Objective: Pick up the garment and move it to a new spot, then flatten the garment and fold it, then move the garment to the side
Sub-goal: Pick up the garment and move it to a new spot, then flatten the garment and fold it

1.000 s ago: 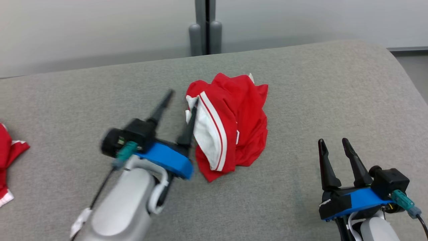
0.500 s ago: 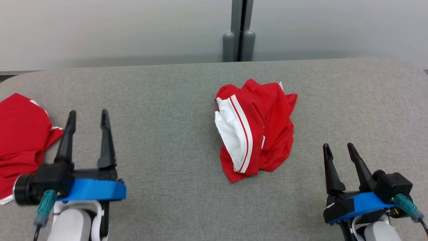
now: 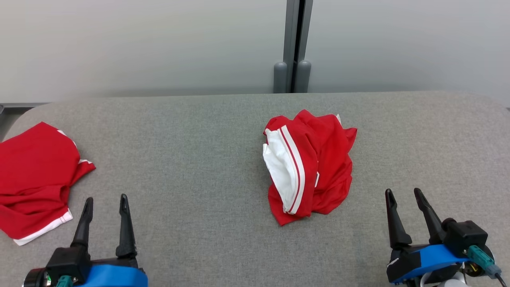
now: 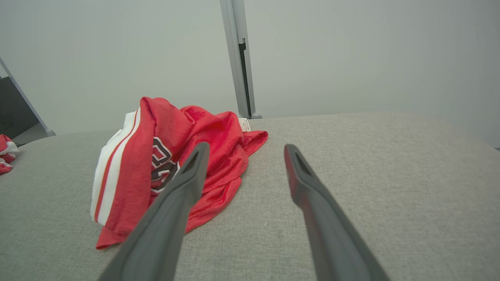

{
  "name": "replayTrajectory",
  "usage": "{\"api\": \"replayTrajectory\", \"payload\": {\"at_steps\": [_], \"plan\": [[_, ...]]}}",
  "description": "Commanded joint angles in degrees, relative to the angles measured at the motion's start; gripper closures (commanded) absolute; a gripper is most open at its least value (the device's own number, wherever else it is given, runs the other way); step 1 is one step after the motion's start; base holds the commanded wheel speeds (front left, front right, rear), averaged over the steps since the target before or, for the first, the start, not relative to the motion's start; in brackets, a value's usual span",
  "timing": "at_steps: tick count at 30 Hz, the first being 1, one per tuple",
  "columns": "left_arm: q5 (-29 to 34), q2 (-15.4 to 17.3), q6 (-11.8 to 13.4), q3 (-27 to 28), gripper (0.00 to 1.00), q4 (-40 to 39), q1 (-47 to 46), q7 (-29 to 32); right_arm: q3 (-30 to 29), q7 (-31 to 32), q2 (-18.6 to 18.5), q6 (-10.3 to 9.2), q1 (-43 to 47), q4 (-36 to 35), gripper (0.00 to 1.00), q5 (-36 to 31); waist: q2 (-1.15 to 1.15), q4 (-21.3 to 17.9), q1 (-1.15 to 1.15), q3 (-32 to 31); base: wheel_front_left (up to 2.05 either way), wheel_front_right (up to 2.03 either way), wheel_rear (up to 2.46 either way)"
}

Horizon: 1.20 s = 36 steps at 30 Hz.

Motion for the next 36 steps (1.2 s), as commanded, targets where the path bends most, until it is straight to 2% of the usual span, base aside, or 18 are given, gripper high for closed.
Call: {"api": "replayTrajectory", "payload": {"at_steps": [1,19,36], "plan": [[0.4,-0.1,-0.3,0.7,0.00,0.4,0.7,-0.1,-0.1,-0.2,-0.3,0.13,0.8,0.1,0.00,-0.4,0.00,-0.1,0.01,-0.4,0.00,0.00,0.00],[2.7,-2.8,-3.3,4.2,0.00,2.9,1.0,-0.2,0.9,-0.2,-0.3,0.13,2.3,0.0,0.00,-0.7,0.00,-0.3,0.01,-1.9,0.00,0.00,0.00],[4.3,-3.6,-4.1,6.0,0.00,4.1,0.8,-0.2,1.0,-0.2,-0.3,0.13,2.3,0.4,0.00,-1.0,0.00,-0.3,0.01,-2.5,0.00,0.00,0.00]]}}
